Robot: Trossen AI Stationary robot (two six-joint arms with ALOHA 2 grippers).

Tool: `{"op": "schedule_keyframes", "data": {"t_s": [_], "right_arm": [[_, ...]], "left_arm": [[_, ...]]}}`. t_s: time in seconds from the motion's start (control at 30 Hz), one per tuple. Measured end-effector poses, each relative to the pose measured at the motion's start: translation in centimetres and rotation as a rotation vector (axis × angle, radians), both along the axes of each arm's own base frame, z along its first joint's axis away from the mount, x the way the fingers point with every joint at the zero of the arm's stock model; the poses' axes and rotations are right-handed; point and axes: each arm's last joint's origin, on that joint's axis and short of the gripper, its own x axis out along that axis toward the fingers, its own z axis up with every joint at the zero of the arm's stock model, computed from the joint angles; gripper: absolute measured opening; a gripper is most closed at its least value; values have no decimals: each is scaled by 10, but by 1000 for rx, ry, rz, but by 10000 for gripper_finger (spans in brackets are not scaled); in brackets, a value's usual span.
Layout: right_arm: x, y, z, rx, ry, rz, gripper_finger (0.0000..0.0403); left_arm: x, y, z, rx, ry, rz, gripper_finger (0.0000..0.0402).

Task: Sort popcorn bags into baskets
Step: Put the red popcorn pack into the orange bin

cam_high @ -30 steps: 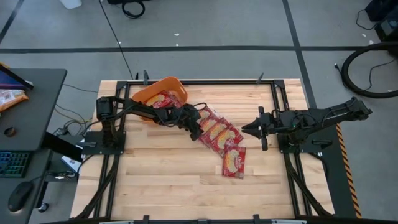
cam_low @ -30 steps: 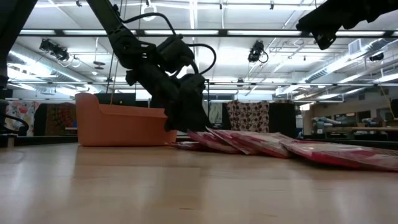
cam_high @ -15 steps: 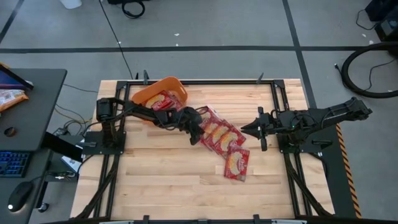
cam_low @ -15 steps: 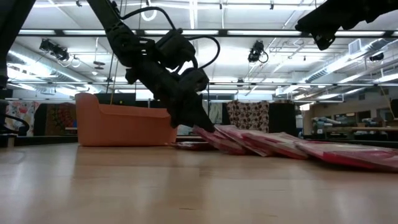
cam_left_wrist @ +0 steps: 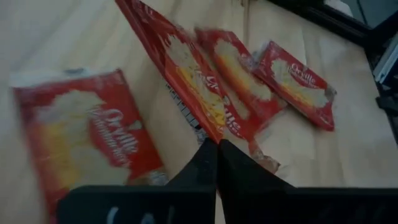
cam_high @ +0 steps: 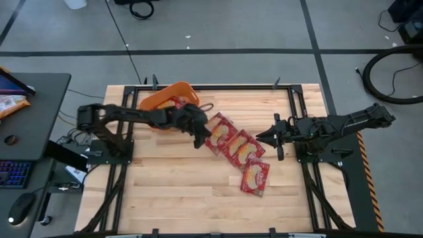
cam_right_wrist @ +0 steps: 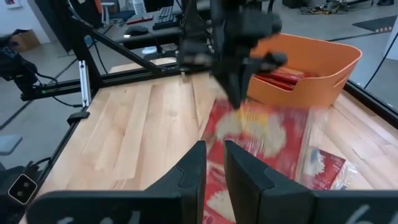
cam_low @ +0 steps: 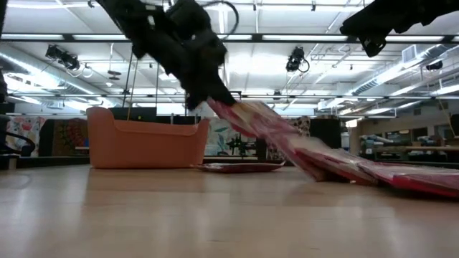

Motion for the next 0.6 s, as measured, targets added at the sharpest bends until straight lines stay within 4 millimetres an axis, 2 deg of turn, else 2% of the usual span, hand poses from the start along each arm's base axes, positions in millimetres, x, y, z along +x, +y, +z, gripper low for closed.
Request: {"op": "schedule_keyframes", "data": {"t_s": [0.13, 0.3, 0.6], "right_arm": [[0, 0, 0, 1, -4, 0, 61], [1, 0, 1, 3, -12, 0, 61], [4, 1, 0, 1, -3, 0, 61]], "left_arm": [[-25, 9, 31, 4, 73, 26, 3], [-59, 21, 52, 6, 193, 72, 3], [-116, 43, 67, 46, 355, 183, 3]]}}
